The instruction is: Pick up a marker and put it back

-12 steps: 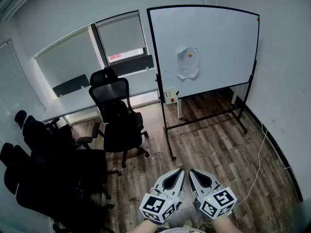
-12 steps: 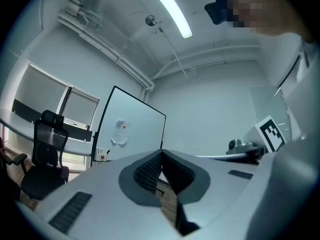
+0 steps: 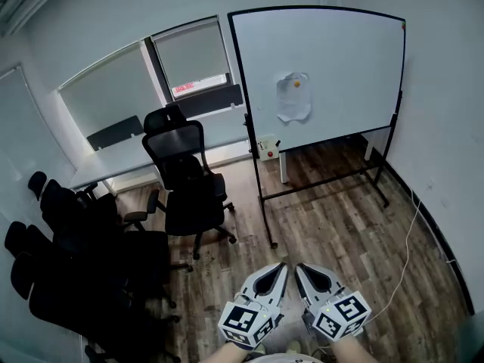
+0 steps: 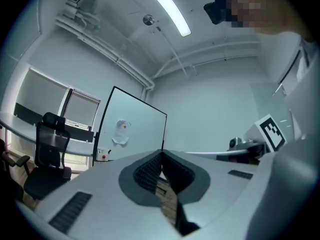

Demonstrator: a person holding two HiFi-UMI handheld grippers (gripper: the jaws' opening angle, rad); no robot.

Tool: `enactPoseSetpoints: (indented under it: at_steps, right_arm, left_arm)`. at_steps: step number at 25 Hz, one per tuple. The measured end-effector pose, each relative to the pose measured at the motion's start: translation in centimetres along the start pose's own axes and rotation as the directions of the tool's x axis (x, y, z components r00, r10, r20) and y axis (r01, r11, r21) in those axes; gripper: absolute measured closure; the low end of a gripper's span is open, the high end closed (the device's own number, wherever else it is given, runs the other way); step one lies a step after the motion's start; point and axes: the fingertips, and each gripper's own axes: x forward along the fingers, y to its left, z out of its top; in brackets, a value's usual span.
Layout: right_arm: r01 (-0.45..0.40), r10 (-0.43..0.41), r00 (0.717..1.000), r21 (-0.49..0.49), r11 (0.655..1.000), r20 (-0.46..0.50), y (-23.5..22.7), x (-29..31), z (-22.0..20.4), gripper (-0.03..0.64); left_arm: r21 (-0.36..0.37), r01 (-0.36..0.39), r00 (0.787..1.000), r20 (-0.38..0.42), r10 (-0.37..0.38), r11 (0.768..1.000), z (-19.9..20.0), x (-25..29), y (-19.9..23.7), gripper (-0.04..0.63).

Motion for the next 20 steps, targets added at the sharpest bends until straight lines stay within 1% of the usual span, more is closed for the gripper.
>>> enactPoseSetpoints:
  at_steps: [4,13,20]
  right_arm:
    - [-0.008,0.008,1.000,0.003,1.000,0.008,-0.5,-0.5,0.3,0.604]
    - [-0.029,0.029,1.000,0.020,0.999,0.011,-2.0,-1.4,0.4,0.604]
    - [-0.019,0.019,1.000,0.029,0.999,0.011,-3.5,-0.1,0.5,0.604]
  left_arm:
    - [0.006,-0.006,1.000,-0.003,0.006,1.000,-0.2,0.3,-0.6,0.584]
    - [0.025,-0.047,0.999,-0.020,0.047,0.999,-1.0,0.8,-1.5,0.584]
    - [0.027,-0.041,0.999,-0.029,0.041,0.999,-1.3,2.7,-0.4,0.584]
